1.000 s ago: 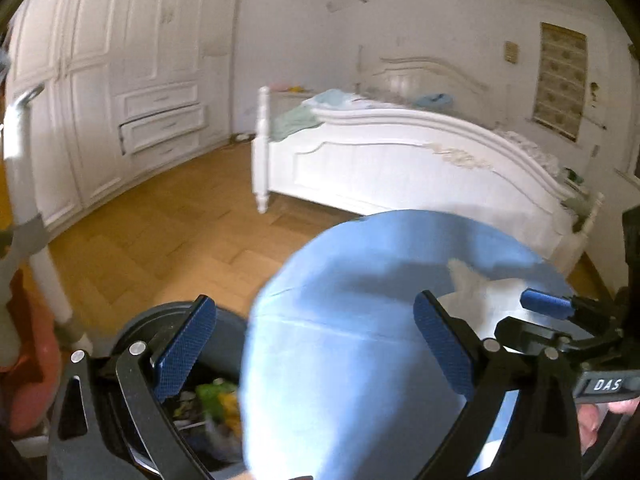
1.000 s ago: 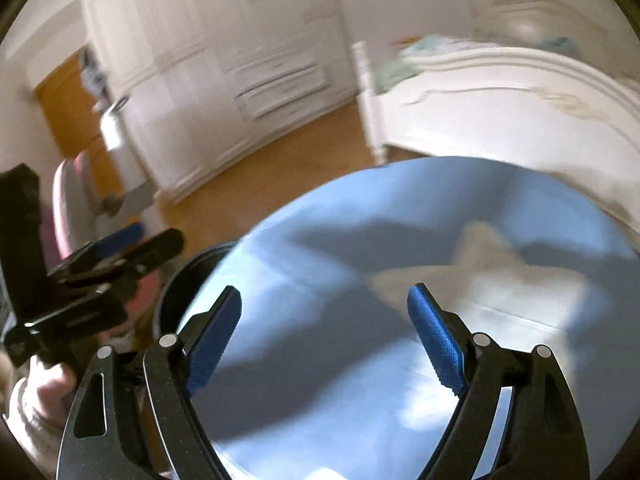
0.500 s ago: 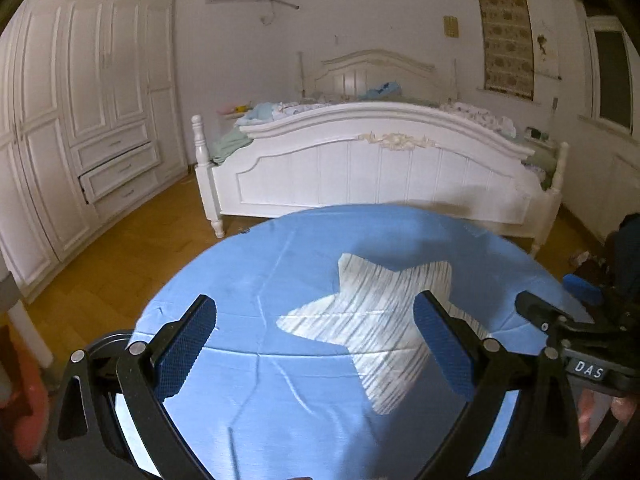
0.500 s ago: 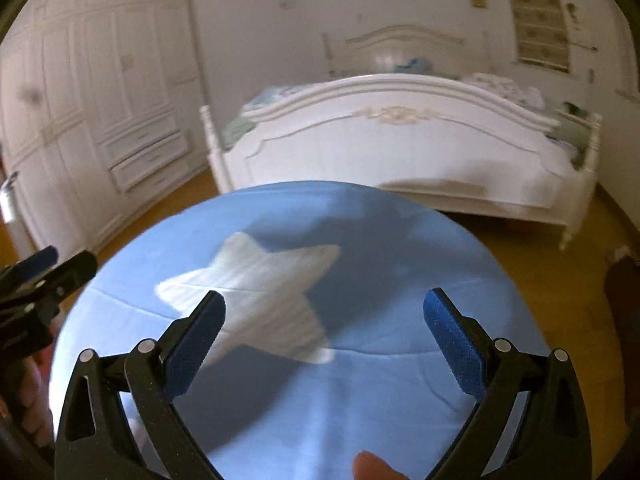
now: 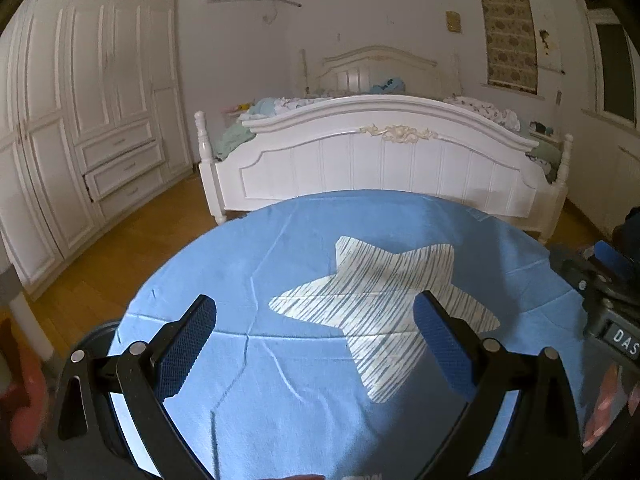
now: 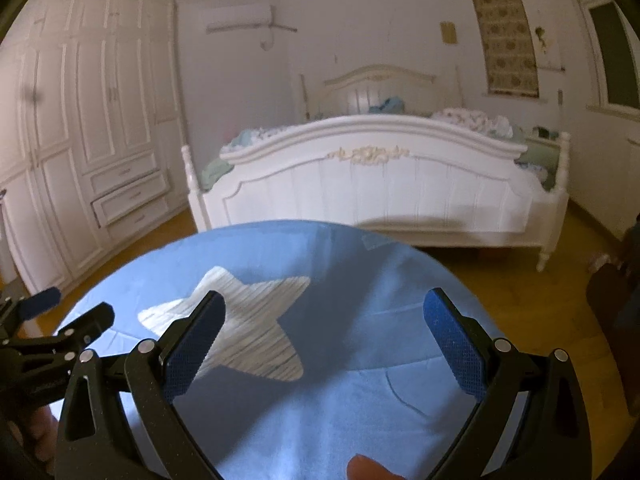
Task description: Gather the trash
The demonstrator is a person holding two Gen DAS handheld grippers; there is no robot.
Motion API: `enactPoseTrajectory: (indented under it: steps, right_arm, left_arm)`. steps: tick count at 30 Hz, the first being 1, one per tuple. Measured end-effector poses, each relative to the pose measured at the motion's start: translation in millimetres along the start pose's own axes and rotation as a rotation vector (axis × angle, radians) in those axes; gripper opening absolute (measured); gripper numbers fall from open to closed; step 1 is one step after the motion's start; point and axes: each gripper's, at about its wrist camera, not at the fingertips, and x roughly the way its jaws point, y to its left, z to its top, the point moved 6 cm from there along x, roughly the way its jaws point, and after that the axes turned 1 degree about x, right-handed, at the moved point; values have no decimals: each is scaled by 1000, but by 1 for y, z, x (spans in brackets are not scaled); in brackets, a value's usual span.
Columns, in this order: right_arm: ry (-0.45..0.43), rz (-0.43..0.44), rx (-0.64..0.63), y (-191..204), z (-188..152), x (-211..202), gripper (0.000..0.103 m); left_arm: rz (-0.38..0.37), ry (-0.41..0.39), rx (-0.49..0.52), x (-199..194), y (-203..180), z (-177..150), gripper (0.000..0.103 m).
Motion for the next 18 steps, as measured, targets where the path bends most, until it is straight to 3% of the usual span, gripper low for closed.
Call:
enactPoseTrajectory:
  steps: [18]
  right_arm:
    - [3,8,-12,-3,2,-3,98]
  left_arm:
    - [-12,3,-58,-4,20,-4,98]
